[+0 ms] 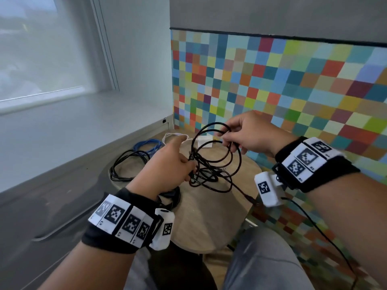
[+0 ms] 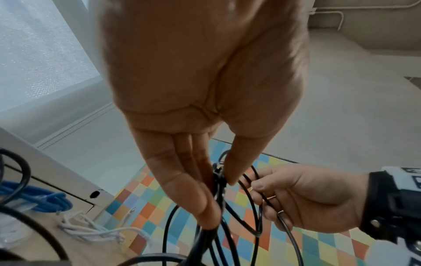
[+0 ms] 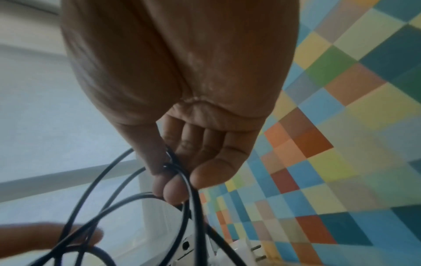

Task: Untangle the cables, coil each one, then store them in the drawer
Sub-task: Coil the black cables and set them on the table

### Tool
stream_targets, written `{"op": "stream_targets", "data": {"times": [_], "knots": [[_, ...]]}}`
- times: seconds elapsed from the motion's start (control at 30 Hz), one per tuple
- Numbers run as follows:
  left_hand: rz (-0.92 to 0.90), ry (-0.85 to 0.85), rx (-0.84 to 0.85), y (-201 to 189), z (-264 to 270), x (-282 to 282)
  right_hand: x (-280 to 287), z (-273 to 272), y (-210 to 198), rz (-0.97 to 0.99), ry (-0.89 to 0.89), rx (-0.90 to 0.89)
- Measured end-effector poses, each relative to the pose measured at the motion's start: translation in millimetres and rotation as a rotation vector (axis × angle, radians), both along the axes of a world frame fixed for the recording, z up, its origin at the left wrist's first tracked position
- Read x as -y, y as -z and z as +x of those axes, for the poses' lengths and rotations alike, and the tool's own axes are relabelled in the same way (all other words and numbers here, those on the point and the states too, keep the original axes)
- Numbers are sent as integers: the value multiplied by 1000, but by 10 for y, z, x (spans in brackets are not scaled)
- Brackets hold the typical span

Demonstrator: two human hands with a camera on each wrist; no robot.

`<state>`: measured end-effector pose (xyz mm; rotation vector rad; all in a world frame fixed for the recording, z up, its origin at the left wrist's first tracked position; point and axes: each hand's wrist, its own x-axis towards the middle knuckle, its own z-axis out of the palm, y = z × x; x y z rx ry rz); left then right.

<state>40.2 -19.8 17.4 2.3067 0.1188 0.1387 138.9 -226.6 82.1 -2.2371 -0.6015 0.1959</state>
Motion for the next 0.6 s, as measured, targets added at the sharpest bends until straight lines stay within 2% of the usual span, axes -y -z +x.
{"op": "stream_targets", "data": {"times": [0.13,0.23,0.33,0.4,0.47,0.6], "knots": [[34,-54,55,16,-7,-62,39,121,11,150,100,-21],[-161,-107,133,-47,-35,-143,146,135,-43,307,174,-42],[-372,-150,228,-176,-113,-116,306,87,-76,385,218,-43],[-440,-140,297,-252,-177,-42,422,1,-89,429,226,-39],[-453,-117,366,-287,-239,25,518,-118,-73,424,202,9],[-400,-79,422,-266,-322,131,616,-433,51,251,134,152]]}}
